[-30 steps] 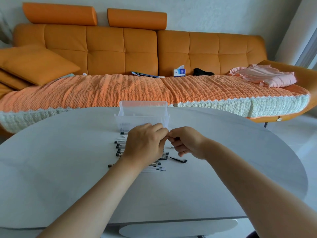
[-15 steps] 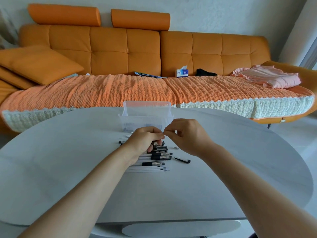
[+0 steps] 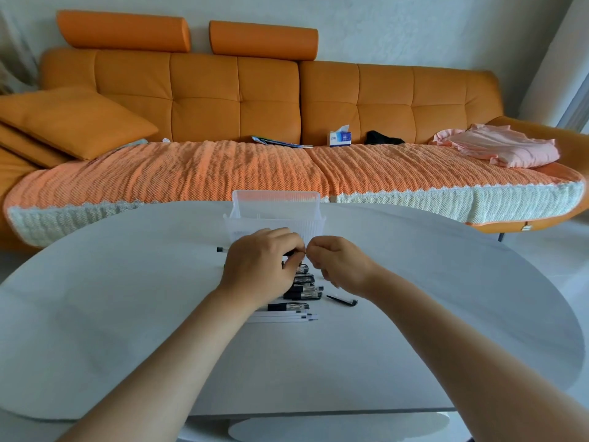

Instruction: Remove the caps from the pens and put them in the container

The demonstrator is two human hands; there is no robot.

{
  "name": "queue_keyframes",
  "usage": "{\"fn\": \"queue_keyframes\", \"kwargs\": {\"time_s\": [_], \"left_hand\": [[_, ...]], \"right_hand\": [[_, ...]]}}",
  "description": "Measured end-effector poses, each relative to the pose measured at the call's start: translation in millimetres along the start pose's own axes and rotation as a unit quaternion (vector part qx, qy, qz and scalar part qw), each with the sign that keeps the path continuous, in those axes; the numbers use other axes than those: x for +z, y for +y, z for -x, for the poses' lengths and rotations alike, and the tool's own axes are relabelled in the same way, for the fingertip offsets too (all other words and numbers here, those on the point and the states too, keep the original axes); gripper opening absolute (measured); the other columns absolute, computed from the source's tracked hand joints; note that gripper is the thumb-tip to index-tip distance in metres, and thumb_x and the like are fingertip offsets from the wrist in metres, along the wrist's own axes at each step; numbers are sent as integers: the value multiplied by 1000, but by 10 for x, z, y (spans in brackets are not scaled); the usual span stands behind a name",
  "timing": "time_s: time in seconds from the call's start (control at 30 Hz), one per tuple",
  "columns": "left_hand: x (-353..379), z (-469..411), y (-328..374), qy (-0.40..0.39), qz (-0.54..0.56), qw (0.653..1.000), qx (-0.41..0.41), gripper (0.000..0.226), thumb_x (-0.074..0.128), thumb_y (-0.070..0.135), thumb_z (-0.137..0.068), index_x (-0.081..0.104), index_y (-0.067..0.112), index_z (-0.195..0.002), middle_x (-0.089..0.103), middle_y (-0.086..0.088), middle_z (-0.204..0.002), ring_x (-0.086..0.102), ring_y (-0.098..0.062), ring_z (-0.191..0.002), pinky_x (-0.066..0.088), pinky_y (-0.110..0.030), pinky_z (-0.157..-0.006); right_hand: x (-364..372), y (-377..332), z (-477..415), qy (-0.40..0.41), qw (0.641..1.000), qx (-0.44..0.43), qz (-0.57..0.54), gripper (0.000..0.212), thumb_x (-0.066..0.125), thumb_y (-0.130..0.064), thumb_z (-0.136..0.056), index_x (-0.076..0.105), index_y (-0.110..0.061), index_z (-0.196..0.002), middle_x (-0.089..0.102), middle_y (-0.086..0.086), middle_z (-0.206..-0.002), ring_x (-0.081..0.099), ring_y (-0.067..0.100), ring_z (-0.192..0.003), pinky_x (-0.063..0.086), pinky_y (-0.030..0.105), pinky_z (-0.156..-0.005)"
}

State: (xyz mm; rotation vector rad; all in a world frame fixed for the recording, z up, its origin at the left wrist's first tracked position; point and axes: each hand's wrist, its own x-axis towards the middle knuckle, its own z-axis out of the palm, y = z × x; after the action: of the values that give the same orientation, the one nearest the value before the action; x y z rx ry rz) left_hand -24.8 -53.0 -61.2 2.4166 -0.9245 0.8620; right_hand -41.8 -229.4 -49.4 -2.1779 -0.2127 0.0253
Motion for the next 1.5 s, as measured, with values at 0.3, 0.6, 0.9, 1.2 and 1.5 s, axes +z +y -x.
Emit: {"fn": "queue_keyframes", "kwargs": {"time_s": [0.3,0.6,0.9,1.2,1.5], "left_hand": [[29,-31,-12,-197,181,920,-287,15,54,40,-90,61,40,-76,64,16,-80,58,-8,-80,46,-29,-73],[34,71,-75,-180,86,962,-186,8,59,38,-92,66,34,-93,65,19,-98,58,-6,-93,49,-29,-79],[125,84,-63,-189,105,961,-170,14,59,33,-94,70,28,-101,66,14,-105,58,-8,-99,48,-31,-87],[147,79,-39,-185,120,961,-167,17,60,34,-93,70,26,-104,67,13,-106,59,-7,-98,49,-31,-88],[114,83,-17,-184,131,959,-171,19,62,33,-93,70,23,-107,66,11,-108,57,-5,-96,43,-22,-84]], "right_hand": [[-135,132,9,32,989,-57,132,10,67,-27,-92,72,-25,-84,65,-17,-74,52,-1,-56,38,10,-56],[-224,444,-42,75,962,102,241,3,69,-32,-86,70,-30,-84,63,-13,-81,59,8,-69,47,24,-56],[-262,486,-63,50,961,111,250,8,69,-31,-88,75,-35,-90,67,-17,-86,64,8,-70,54,25,-60],[-301,425,10,30,963,51,263,13,65,-37,-90,72,-37,-102,66,-19,-94,60,3,-85,52,23,-73],[-235,366,11,14,956,2,292,4,69,-37,-88,72,-38,-90,62,-17,-95,58,4,-85,47,22,-69]]}}
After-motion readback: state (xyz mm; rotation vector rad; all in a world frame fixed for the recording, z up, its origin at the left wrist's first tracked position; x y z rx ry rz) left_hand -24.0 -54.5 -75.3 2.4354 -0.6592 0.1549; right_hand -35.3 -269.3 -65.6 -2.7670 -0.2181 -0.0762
